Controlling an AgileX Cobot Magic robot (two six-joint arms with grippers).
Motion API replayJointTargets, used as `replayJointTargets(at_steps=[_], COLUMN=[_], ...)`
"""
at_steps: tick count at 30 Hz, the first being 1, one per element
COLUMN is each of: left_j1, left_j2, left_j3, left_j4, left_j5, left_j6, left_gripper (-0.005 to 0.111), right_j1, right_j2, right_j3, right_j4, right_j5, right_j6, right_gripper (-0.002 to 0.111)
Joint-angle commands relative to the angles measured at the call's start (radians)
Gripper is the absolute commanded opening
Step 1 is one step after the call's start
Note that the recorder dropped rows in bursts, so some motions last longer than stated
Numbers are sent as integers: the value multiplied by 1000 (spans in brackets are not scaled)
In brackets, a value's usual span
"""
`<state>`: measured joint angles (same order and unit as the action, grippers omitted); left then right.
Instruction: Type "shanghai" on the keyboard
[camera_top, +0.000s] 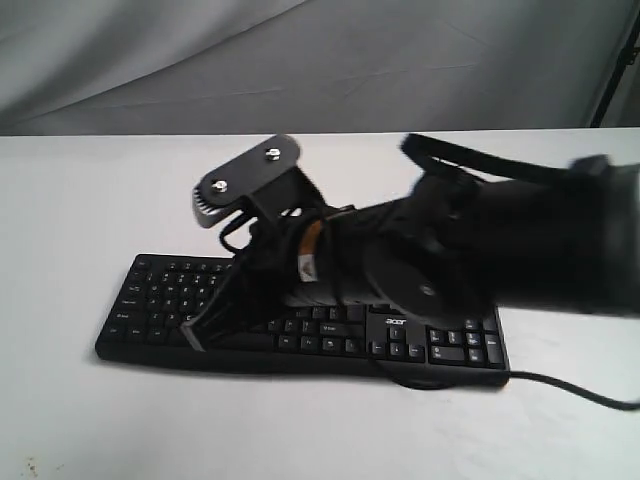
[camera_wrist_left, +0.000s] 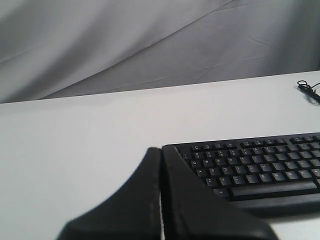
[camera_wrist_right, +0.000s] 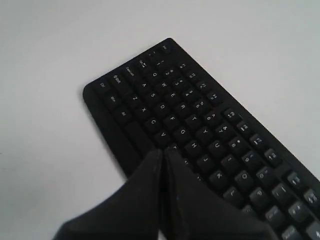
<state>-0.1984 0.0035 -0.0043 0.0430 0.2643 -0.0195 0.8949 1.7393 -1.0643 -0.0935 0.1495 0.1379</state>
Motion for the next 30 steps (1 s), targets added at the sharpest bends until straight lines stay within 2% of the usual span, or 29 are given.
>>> replayJointTargets(at_steps=[1, 6, 9, 16, 30], left_j1=[-4, -4, -4, -4, -4], left_j2=[-3, -3, -3, -3, -3], left_j3=[4, 4, 4, 4, 4], left_j4=[1, 1, 1, 1, 1], left_j5=[-5, -5, -5, -5, -5], left_j6=[-3, -3, -3, -3, -3], left_gripper=[0, 0, 0, 0, 0], right_j1=[4, 4, 4, 4, 4], right_j2=[151, 279, 336, 459, 537], right_j3=[-230, -446, -515, -527, -528], right_j4=[47, 177, 213, 238, 243], right_j5=[159, 268, 267, 122, 17], right_j6=[-153, -326, -365, -398, -400], right_gripper=[0, 0, 0, 0, 0])
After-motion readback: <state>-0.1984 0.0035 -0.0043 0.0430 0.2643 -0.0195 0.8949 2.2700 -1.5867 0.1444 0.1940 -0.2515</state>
